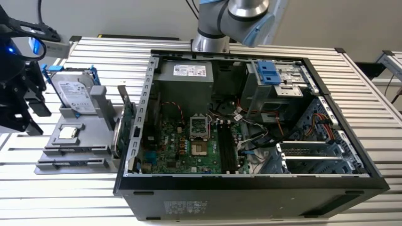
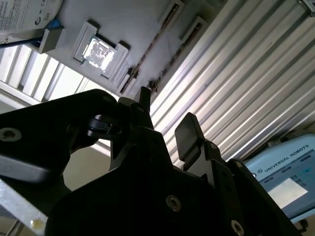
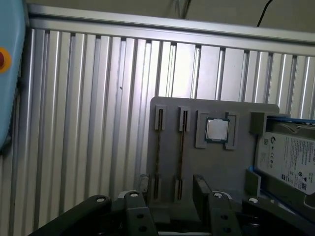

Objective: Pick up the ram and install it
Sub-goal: 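Pick up the ram and move it above insertion slot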

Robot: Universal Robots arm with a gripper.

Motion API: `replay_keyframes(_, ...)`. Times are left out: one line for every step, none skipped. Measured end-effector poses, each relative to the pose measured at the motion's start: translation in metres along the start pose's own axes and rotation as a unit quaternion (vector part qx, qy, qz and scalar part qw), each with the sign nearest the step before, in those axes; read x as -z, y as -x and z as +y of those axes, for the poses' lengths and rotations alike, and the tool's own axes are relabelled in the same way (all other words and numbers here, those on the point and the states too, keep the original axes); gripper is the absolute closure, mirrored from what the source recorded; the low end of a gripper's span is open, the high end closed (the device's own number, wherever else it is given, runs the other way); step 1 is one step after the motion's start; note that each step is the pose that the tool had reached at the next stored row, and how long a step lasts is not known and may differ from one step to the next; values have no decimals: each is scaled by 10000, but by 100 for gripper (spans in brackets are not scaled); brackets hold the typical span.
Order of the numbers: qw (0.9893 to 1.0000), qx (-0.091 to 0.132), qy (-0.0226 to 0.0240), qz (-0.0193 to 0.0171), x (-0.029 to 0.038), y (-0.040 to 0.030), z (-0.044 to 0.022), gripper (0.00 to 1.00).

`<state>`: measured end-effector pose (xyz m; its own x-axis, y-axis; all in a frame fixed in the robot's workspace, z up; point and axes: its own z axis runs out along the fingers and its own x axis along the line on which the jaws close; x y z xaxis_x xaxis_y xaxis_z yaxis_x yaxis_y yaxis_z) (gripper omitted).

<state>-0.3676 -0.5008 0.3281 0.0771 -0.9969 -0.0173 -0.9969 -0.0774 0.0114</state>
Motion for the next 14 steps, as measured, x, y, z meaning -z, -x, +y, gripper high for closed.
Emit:
replay_keyframes(10000, 0, 0, 0, -7, 1, 0, 0)
replay_keyframes(10000, 0, 0, 0, -15, 2, 0, 0)
replay_keyframes(10000, 0, -1, 0, -22, 3, 0, 0)
replay_keyframes(10000, 0, 0, 0, -28, 4, -1, 0)
replay_keyframes(10000, 0, 0, 0, -35, 5, -1, 0)
replay_keyframes(10000, 0, 0, 0, -42, 6, -1, 0)
replay_keyframes(10000, 0, 0, 0, -49, 7, -1, 0)
replay_keyframes(10000, 0, 0, 0, -57, 9, -1, 0)
replay_keyframes(10000, 0, 0, 1, -64, 10, -1, 0)
replay_keyframes(10000, 0, 0, 3, -72, 11, -2, 0)
replay_keyframes(10000, 0, 0, 4, -80, 12, -2, 0)
replay_keyframes(10000, 0, 0, 6, -88, 12, -2, 0)
replay_keyframes(10000, -1, 0, 7, -95, 13, -2, 0)
replay_keyframes(10000, 0, 1, 10, -102, 14, -2, 0)
